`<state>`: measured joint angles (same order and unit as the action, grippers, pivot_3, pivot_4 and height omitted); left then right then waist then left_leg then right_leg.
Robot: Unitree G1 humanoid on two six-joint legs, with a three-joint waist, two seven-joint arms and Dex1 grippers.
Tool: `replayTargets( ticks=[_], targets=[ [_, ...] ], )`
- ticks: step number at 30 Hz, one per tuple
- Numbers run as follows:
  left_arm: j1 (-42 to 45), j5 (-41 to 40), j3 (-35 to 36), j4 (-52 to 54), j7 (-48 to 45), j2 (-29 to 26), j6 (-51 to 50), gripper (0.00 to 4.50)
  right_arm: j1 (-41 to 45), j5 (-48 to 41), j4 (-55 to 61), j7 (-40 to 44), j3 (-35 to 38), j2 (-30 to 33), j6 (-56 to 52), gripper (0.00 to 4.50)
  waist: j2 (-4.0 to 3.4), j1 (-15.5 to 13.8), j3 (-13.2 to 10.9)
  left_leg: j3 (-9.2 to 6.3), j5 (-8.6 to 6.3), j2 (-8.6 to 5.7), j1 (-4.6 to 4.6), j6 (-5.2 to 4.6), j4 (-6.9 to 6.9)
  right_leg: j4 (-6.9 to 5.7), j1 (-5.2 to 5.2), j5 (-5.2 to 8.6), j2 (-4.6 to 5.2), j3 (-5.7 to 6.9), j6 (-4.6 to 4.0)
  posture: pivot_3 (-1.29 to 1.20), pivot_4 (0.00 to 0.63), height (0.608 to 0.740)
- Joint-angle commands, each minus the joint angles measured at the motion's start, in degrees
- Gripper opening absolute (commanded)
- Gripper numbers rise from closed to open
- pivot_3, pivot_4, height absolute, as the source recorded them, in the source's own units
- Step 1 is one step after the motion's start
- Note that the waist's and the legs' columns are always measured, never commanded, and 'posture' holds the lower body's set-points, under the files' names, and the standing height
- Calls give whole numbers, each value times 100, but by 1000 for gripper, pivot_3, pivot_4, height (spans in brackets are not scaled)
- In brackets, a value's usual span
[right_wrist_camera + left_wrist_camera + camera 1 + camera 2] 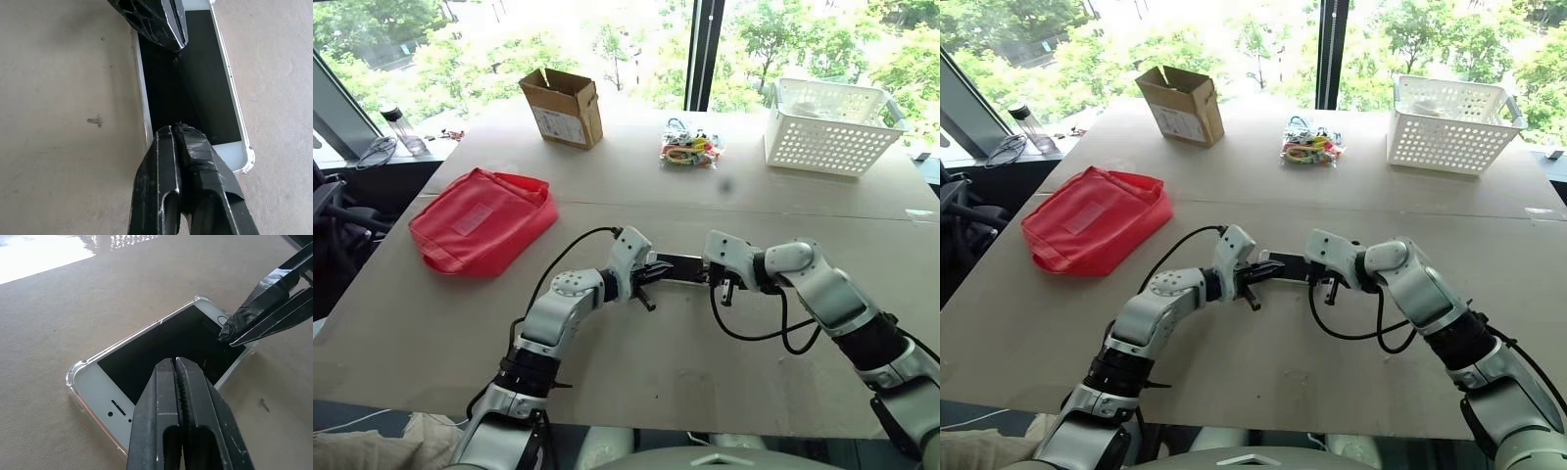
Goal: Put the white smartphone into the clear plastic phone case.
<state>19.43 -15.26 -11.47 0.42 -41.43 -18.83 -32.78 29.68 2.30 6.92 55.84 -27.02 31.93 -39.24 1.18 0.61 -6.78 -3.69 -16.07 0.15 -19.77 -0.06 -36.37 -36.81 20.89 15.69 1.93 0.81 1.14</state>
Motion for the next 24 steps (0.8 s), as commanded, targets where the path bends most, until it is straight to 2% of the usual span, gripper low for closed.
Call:
replayTargets(
  ticks=[1, 4, 5, 8, 10, 11, 13, 16, 20, 24],
  targets=[
    [-43, -32, 86, 147, 17, 24, 164, 64, -761, -10, -974, -18, -402, -122, -189, 0, 1, 2, -1, 0, 0, 0, 0, 0, 0, 0, 0, 0, 0, 0, 0, 0, 150, 740],
    [-209, -285, 482, 402, 108, 187, 562, 64, -1100, -603, -735, -536, 779, -709, 972, 0, 24, 9, -30, -1, 0, 3, -2, 1, 4, 2, 2, 0, 0, 2, 0, 0, 150, 740],
    [-258, -331, 594, 455, 159, 238, 662, 64, -1235, -691, -658, -610, 992, -816, 1366, 0, 4, 7, -65, -1, 0, 6, -10, 1, 4, 2, 5, 0, 0, 1, 1, 0, 150, 740],
    [-429, -526, 977, 659, 331, 293, 751, 0, -1524, -979, -490, -965, 1620, -1135, 1983, 905, -30, 22, -101, 11, 4, 4, -105, 5, -1, -9, 102, -19, 2, -5, -19, 0, 150, 740],
    [-502, -613, 1123, 767, 408, 331, 767, 0, -1638, -1170, -387, -1017, 1824, -1206, 2120, 1718, -45, 8, -132, 11, 25, 4, -126, 41, -2, -27, 128, -21, -2, -5, -23, 0, 150, 740],
    [-570, -682, 1237, 888, 464, 359, 812, 528, -1745, -1260, -265, -1110, 1968, -1240, 2206, 2314, -56, -5, -155, 11, 26, 4, -133, 42, -2, -27, 133, -22, -2, -3, -23, 0, 150, 740],
    [-671, -777, 1380, 1061, 540, 394, 869, 1164, -1941, -1304, -71, -1259, 2125, -1234, 2392, 3122, -55, -50, -160, 11, 25, 2, -150, 42, -2, -21, 144, -21, 0, -3, -23, 0, 150, 740],
    [-908, -927, 1622, 1421, 698, 413, 924, 2568, -2397, -1393, 298, -1447, 2389, -1165, 2607, 4456, -51, -124, -170, 8, 25, 0, -215, 42, -11, -17, 201, -21, 1, 1, -22, 0, 150, 740],
    [-1354, -1158, 1834, 1898, 705, 238, 777, 4458, -3039, -1561, 805, -1569, 2781, -984, 2681, 4500, -54, -144, -198, 11, 25, -1, -230, 41, -12, -3, 210, -21, 3, 0, -22, 0, 150, 740],
    [-2042, -1423, 2132, 2323, 505, -123, 709, 4458, -3836, -1875, 1427, -1549, 3429, -644, 2624, 4500, -62, -140, -215, 13, 23, -1, -223, 39, -12, -9, 209, -21, 3, -1, -22, 0, 150, 740]
  ],
)
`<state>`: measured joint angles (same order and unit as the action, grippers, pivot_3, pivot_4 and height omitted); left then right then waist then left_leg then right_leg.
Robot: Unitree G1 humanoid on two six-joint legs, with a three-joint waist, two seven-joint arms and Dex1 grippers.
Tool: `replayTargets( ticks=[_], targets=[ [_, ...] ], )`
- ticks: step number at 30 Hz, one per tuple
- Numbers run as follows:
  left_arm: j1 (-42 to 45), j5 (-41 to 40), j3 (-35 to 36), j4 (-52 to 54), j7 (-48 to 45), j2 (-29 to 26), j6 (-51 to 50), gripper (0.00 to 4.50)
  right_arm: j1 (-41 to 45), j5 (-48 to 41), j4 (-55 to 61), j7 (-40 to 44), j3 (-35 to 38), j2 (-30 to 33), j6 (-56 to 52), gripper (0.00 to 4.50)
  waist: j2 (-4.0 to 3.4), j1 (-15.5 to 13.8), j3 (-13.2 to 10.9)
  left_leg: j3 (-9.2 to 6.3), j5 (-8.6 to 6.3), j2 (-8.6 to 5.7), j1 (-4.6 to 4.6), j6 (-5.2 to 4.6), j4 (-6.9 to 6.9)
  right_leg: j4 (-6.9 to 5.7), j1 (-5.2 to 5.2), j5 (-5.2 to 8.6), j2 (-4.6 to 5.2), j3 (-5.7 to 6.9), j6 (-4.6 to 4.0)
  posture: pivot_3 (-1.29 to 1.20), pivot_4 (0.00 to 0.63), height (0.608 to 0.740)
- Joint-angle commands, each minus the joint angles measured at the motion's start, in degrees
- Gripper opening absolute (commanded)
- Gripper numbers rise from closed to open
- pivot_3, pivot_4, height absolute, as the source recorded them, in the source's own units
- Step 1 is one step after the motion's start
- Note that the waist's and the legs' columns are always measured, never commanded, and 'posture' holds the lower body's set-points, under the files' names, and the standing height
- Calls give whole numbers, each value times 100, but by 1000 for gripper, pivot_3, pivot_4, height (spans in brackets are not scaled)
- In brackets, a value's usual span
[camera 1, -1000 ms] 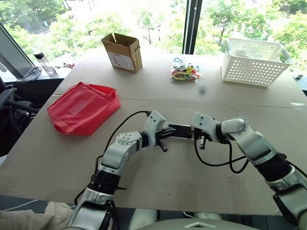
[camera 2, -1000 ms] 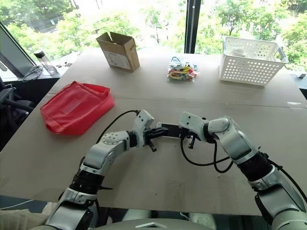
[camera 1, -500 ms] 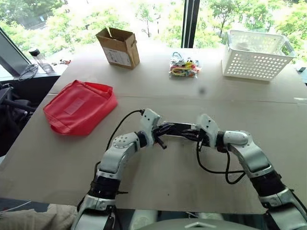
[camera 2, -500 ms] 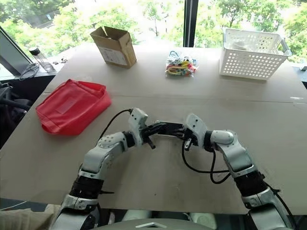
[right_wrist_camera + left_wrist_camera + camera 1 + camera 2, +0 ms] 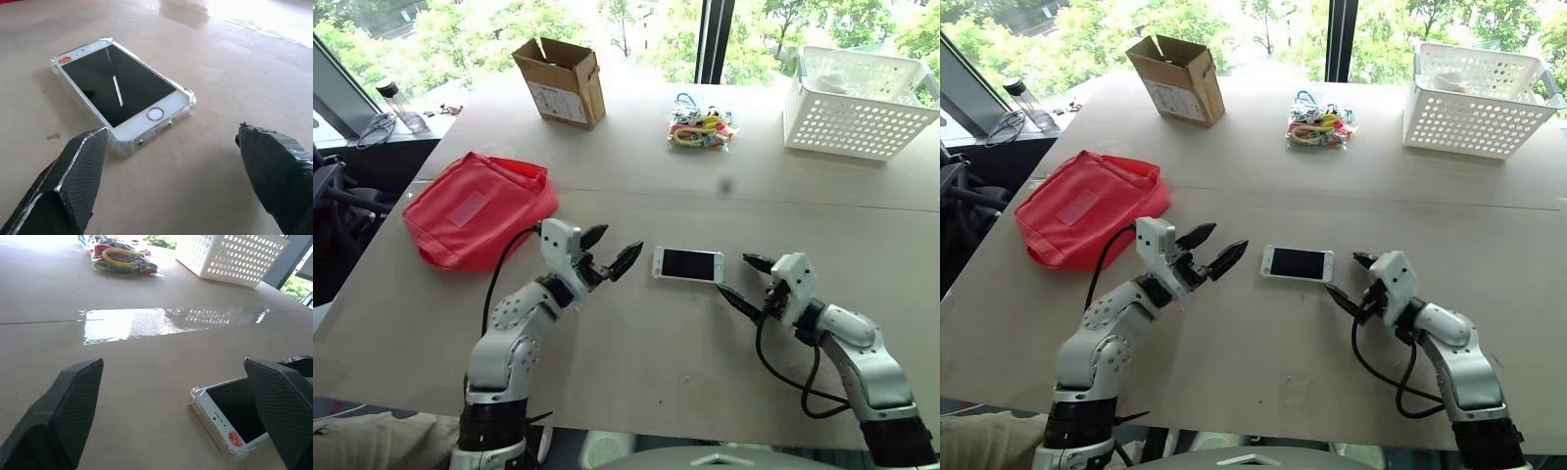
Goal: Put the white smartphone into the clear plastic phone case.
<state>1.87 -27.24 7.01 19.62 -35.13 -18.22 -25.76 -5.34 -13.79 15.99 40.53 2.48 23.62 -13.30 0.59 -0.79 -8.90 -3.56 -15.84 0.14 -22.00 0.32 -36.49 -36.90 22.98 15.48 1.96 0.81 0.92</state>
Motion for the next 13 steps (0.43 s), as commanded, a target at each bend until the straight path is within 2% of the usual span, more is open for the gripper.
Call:
replayTargets(
  ticks=[1, 6, 13],
  targets=[
    [-435, -298, 380, 488, -146, -257, 23, 4458, -540, -329, 670, -18, 650, 268, 24, 4500, -8, 0, -13, 0, 0, 0, 2, 0, 0, -3, -1, 0, 0, 0, 0, 0, 150, 740],
    [-1076, -216, 543, 739, -238, -688, 148, 4458, -1299, -596, 1132, -63, 1305, 454, 69, 4500, -14, 2, -30, 1, -15, 0, 10, -27, -2, -18, -2, 2, -6, -1, -1, 0, 150, 740],
    [-1501, -403, 639, 907, -179, -779, 122, 4458, -1692, -628, 1535, -303, 1475, 450, 34, 4500, -14, 3, -34, 7, -15, 0, 15, -29, -34, -42, -9, 2, -8, -7, -1, 0, 150, 740]
  ],
)
